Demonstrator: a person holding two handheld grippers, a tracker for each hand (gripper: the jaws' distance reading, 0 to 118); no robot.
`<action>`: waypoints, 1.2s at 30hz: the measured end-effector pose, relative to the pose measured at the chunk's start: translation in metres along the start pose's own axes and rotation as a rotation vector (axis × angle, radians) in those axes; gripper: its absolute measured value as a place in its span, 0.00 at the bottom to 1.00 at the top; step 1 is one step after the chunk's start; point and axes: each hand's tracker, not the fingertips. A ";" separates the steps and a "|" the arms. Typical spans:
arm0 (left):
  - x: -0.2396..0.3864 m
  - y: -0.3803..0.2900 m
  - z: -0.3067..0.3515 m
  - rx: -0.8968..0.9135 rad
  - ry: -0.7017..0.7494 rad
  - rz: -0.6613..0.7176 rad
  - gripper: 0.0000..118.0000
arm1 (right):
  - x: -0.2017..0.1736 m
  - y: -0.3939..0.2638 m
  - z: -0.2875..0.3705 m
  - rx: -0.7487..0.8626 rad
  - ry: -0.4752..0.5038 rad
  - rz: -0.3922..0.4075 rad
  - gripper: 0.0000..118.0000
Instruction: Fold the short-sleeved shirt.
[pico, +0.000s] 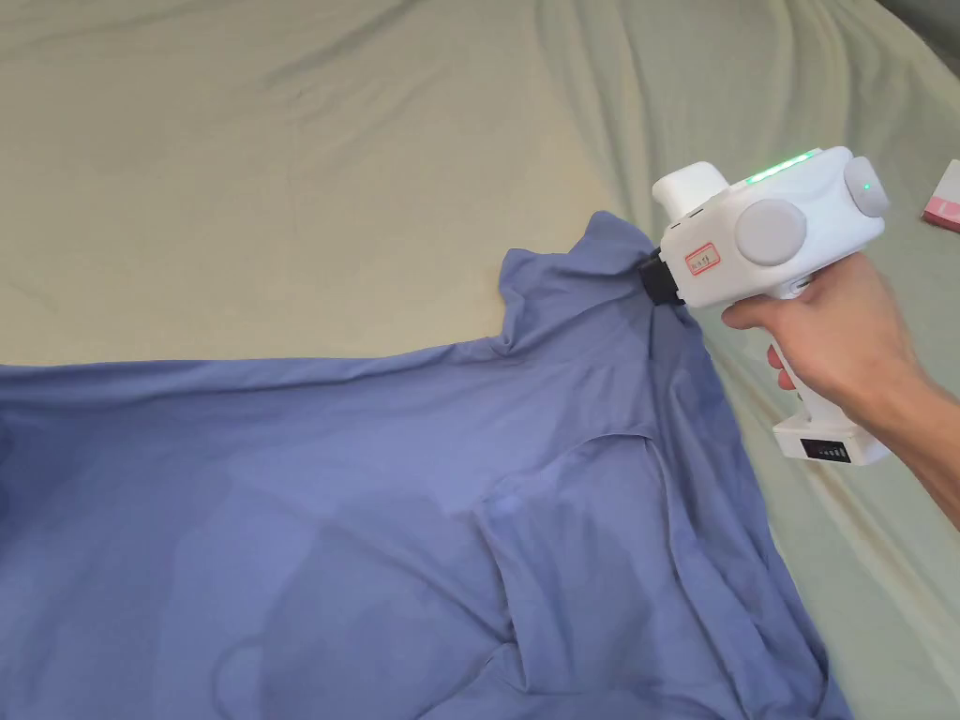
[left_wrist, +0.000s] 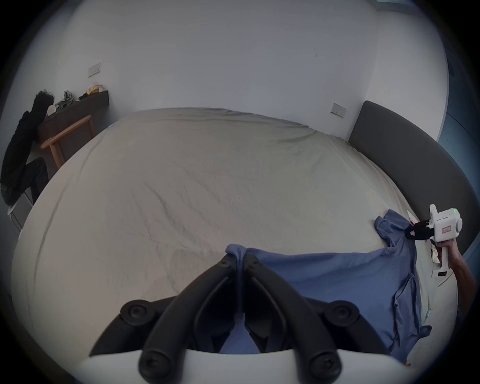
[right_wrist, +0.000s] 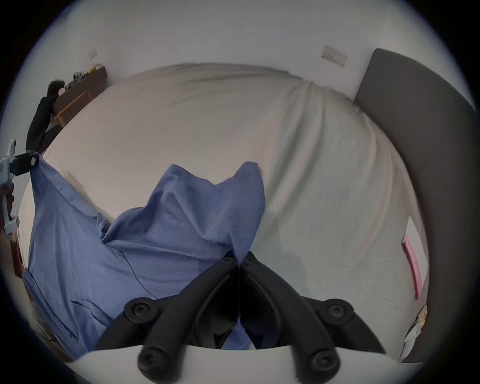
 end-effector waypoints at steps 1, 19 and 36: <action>0.001 0.001 0.006 0.011 0.002 -0.011 0.01 | -0.003 -0.001 0.006 0.023 -0.027 0.021 0.00; -0.001 -0.019 0.163 0.191 -0.065 0.044 0.01 | -0.040 -0.069 0.206 0.260 -0.061 0.066 0.00; -0.043 -0.162 0.260 0.123 -0.053 0.197 0.01 | -0.093 -0.220 0.269 0.248 0.047 -0.015 0.00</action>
